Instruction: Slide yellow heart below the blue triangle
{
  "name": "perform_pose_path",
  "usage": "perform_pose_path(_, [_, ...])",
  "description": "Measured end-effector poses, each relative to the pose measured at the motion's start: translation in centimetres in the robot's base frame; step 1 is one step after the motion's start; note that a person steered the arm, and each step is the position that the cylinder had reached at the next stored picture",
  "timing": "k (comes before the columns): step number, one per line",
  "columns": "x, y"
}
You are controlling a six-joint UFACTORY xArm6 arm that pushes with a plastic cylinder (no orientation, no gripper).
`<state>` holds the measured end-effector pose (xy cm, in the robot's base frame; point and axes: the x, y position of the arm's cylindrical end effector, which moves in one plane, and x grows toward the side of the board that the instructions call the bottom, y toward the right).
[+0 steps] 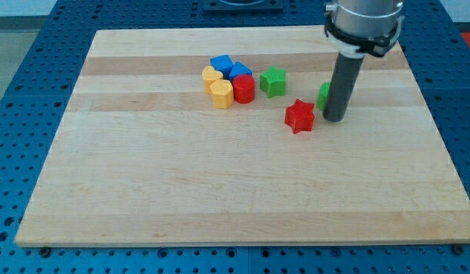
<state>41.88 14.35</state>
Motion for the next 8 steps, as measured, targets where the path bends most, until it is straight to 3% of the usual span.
perform_pose_path(6, [-12.0, 2.1])
perform_pose_path(8, [-10.9, 6.4])
